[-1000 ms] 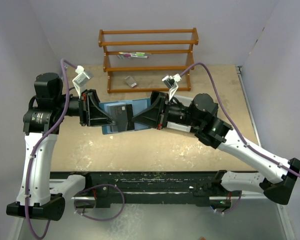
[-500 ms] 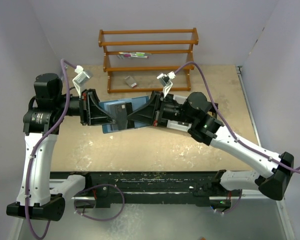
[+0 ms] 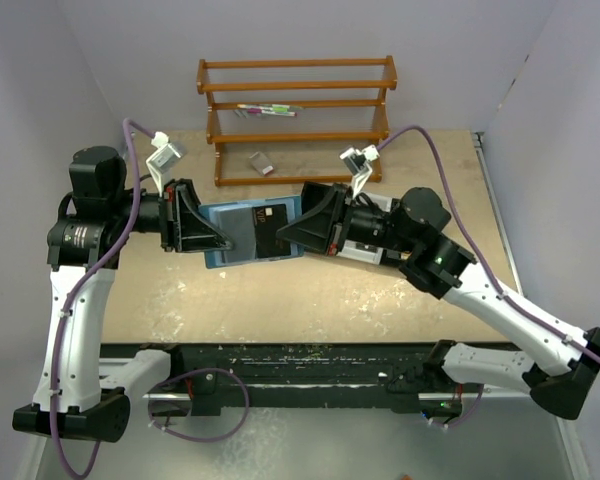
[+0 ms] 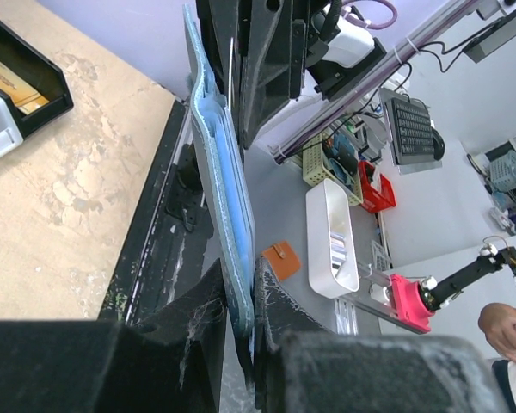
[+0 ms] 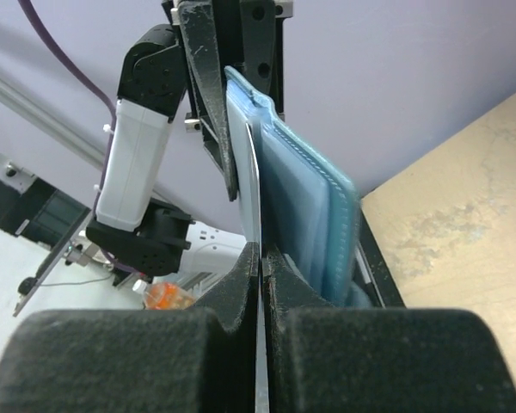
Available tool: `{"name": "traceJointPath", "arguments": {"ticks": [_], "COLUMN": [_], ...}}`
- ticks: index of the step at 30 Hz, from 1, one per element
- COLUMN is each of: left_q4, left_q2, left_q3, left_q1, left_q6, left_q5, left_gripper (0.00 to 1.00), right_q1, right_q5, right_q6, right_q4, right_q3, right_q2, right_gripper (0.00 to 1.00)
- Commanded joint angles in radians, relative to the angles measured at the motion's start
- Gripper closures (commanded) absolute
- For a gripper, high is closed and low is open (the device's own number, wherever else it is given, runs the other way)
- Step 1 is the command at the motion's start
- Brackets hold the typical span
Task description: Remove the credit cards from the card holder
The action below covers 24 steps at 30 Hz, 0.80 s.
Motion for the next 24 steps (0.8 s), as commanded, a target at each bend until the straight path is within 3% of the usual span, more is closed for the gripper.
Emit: {"name": "traceJointPath", "arguments": {"ticks": [1,4,7,10,13,18,24], "left_q4": [0.02,-0.128,-0.298,-0.346,-0.375,-0.393,-0.431], "left_q2": [-0.011,0.012,0.056,0.075,0.079,0.058,0.04], "left_q3": [0.026,0.083,0.156,0.175,0.172,0.151,0.159], "left_q1": [-0.005,-0.006,-0.005,-0.005,-0.005,-0.005,-0.006], "left_q6": [0.019,0.178,0.369,0.455,0.529,0.598,0.633], "left_q5": [0.045,-0.053,-0.264,-0.538,-0.703,-0.801,-0.776], "left_gripper": [1.0,1.0,1.0,1.0,1.0,1.0,1.0], "right_q1": [-0.053,-0.133,-0.268,-0.39,-0.474,-0.542,-0.544], "right_q5": [0.016,0.022,0.017,0.003,0.045,0.221,0.408], "right_q6": [-0.05,-0.083,-0.117,-0.144,-0.183,-0.224,-0.259], "right_q4": [-0.076,-0.206,-0.349,-0.448,-0.523,-0.572,-0.561], "right_q3": [-0.002,0.004,0.002,-0.038,-0.092,-0.175,-0.149], "right_q2": [-0.054,-0.093,-0.121,-0.133,-0.11,-0.016,0.182], "right_gripper": [1.0,1.0,1.0,1.0,1.0,1.0,1.0]}}
